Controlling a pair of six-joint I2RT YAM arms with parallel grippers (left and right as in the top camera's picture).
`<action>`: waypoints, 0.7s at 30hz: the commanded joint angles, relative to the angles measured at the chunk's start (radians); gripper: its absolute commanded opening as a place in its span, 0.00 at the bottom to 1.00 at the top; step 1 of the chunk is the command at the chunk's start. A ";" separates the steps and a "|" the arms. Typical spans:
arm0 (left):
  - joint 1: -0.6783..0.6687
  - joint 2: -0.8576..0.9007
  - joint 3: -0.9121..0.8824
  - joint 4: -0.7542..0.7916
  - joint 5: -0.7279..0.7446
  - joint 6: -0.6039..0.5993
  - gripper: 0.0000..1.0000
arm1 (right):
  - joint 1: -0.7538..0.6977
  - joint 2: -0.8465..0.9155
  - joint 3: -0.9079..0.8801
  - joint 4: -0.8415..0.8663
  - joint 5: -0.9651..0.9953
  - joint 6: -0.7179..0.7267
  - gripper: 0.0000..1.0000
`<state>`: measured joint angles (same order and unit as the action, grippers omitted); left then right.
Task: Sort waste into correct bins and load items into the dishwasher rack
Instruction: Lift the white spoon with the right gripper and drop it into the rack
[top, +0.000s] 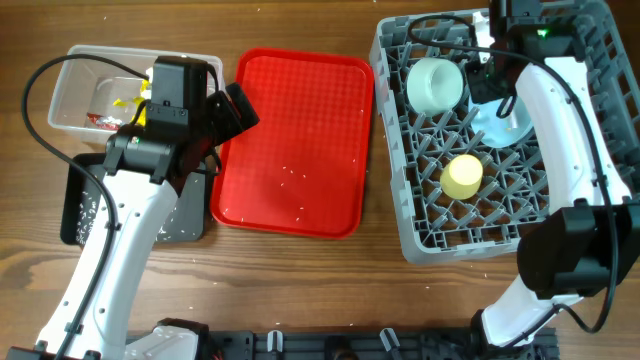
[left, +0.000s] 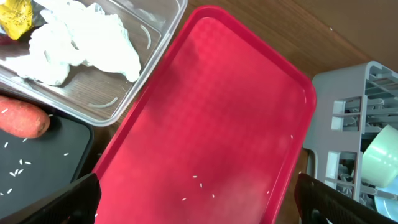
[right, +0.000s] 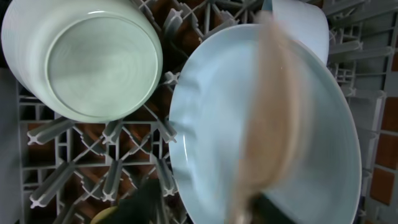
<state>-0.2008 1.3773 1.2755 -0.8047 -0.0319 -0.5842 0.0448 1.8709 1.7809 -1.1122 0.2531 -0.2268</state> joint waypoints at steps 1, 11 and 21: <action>0.003 0.003 -0.004 0.002 -0.003 0.004 1.00 | -0.006 0.022 -0.009 0.005 0.020 -0.005 0.66; 0.003 0.003 -0.003 0.002 -0.003 0.004 1.00 | -0.006 0.022 -0.009 0.005 0.019 0.020 0.68; 0.003 0.003 -0.004 0.002 -0.003 0.004 1.00 | -0.006 0.022 -0.009 0.004 -0.022 0.028 0.95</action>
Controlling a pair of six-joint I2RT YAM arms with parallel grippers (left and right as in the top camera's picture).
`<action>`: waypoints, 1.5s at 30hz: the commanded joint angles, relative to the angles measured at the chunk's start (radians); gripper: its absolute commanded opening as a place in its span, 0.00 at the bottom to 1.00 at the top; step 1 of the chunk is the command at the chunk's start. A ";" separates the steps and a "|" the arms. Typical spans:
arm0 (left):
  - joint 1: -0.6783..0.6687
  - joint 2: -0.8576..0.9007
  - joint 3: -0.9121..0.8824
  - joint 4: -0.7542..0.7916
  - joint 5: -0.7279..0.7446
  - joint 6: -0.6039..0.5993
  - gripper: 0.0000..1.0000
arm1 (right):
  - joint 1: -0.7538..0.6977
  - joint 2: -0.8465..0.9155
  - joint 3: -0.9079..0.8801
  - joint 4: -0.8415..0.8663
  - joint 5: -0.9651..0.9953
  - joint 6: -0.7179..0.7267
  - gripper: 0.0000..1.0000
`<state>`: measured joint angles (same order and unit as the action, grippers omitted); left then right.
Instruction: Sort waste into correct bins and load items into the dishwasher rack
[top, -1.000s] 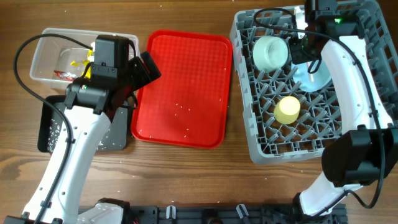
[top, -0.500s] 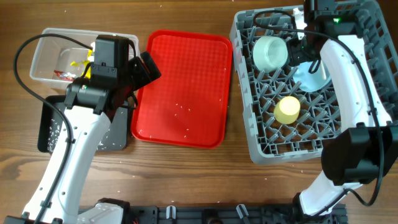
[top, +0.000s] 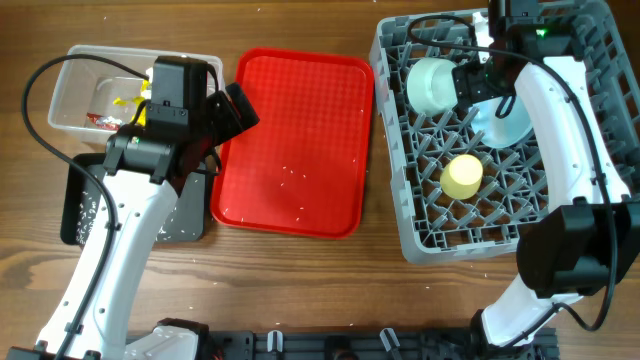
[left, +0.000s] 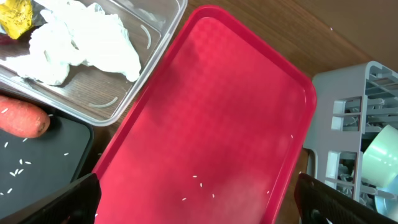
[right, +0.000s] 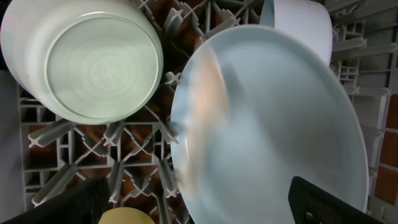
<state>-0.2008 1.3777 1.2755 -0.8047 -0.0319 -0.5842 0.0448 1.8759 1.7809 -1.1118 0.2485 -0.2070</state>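
Note:
The grey dishwasher rack (top: 400, 215) holds an upturned pale green bowl (top: 432, 85), a light blue plate (right: 267, 124) and a yellow cup (top: 463, 175). My right gripper (right: 214, 205) hovers open just over the plate, with nothing solid between its fingers (right: 336, 199). A faint brownish blur (right: 205, 87) crosses the plate's left side, and I cannot make out what it is. My left gripper (left: 199, 205) hangs open and empty above the red tray (left: 217, 124), which carries only a few rice grains.
A clear bin (left: 155, 56) at the back left holds white crumpled paper (left: 87, 43) and a yellow wrapper (left: 15, 15). Beside it a black bin (left: 56, 162) contains a sweet potato (left: 22, 118) and rice grains. A white cup (right: 298, 15) stands behind the plate.
The right gripper's fingers were close together on a blurred brown thing over the plate. Now they stand wide apart, and only a faint streak shows there. The left arm has not moved.

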 joint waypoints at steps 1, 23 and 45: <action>0.003 0.003 -0.004 0.002 -0.003 0.004 1.00 | -0.006 0.017 -0.009 0.004 -0.017 0.008 0.95; 0.003 0.003 -0.004 0.002 -0.003 0.004 1.00 | -0.003 -0.021 -0.004 0.000 -0.233 0.076 1.00; 0.003 0.003 -0.004 0.002 -0.003 0.004 1.00 | -0.003 -0.309 0.024 0.004 -0.381 0.079 1.00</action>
